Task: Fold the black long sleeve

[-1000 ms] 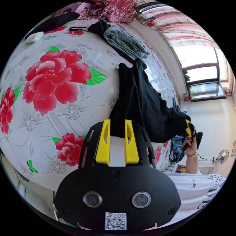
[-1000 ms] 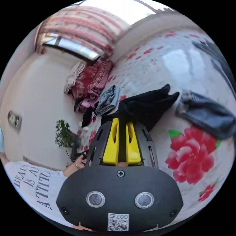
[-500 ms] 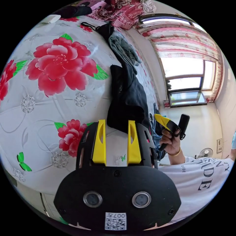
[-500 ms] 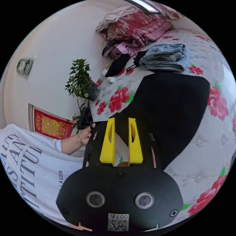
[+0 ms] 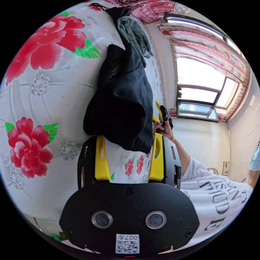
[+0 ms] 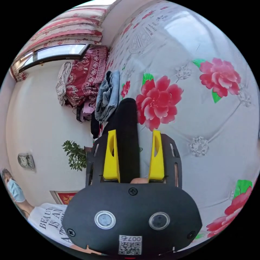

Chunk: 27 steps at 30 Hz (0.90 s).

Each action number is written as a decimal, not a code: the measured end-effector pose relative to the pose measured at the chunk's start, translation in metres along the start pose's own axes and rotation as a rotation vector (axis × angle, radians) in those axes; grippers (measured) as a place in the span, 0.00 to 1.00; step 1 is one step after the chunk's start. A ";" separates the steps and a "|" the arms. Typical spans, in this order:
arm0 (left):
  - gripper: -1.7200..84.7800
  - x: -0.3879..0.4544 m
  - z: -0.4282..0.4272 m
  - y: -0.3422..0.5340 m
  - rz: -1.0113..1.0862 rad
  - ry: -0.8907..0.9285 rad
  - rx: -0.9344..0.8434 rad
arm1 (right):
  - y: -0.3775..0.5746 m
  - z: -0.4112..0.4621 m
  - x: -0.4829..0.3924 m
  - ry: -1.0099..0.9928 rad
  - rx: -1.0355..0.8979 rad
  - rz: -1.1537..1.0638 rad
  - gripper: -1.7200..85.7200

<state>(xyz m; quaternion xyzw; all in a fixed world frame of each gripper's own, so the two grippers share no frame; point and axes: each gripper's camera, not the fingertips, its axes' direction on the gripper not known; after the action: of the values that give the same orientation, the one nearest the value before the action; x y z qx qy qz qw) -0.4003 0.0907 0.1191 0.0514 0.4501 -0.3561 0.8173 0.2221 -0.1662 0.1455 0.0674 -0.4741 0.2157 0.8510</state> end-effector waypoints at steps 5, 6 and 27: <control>0.09 -0.008 -0.019 -0.018 0.006 0.130 -0.027 | 0.005 0.014 -0.012 -0.150 -0.028 -0.029 0.11; 0.08 -0.001 -0.034 -0.024 0.045 0.164 -0.024 | 0.010 0.008 -0.016 -0.227 -0.029 -0.026 0.11; 0.14 0.189 -0.173 -0.305 0.356 -0.571 0.186 | 0.014 0.142 -0.257 -0.085 0.099 -0.398 0.08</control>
<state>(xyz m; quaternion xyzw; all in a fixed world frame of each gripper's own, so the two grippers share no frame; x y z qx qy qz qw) -0.6482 -0.1665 -0.0561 0.1015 0.1527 -0.2475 0.9514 -0.0119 -0.2765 0.0063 0.2103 -0.4760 0.0633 0.8516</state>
